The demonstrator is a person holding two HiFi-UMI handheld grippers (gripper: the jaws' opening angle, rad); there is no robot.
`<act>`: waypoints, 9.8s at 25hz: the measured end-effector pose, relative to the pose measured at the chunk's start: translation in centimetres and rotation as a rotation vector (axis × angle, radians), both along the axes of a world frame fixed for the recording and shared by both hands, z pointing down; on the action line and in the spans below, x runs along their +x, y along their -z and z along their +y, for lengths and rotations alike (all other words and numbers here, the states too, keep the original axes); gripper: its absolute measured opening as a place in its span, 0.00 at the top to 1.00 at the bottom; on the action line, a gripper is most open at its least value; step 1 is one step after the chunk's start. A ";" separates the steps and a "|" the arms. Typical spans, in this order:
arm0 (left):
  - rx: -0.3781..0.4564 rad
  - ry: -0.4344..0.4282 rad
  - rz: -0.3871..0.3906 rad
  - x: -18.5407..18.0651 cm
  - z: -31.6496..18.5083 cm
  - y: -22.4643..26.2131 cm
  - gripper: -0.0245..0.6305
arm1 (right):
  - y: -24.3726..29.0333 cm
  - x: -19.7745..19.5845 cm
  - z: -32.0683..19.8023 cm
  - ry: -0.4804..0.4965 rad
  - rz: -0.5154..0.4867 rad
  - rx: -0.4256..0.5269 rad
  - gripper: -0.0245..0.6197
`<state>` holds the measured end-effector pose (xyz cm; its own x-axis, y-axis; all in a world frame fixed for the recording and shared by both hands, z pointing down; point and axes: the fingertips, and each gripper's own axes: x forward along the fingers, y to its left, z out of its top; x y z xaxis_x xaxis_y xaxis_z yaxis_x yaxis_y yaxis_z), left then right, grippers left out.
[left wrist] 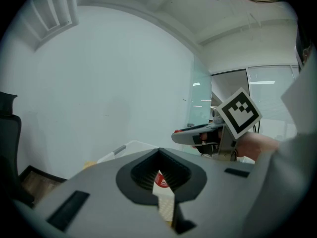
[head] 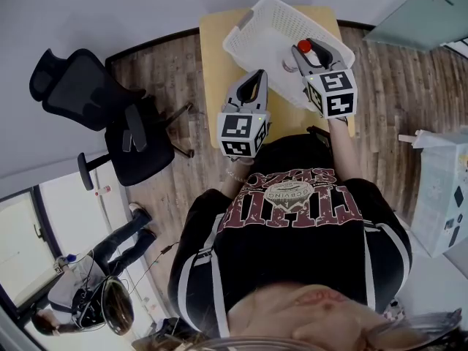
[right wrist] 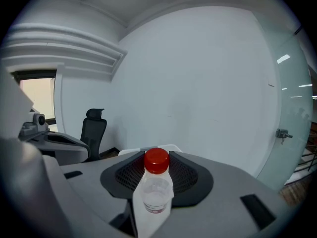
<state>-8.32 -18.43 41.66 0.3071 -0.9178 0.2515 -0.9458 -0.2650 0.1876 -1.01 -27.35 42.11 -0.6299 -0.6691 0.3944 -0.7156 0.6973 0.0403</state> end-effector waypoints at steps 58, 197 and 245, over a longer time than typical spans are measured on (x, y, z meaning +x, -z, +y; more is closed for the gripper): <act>0.023 0.222 0.007 -6.7 6.5 0.5 0.90 | 12.9 -9.2 8.4 0.335 -0.163 0.175 0.72; -0.038 0.287 0.001 -8.8 8.5 -1.6 0.90 | -11.3 -13.6 14.1 0.492 0.095 -0.184 0.72; -0.010 0.047 -0.020 0.4 2.5 -0.8 0.90 | -2.3 -2.0 7.6 0.152 -0.118 0.009 0.86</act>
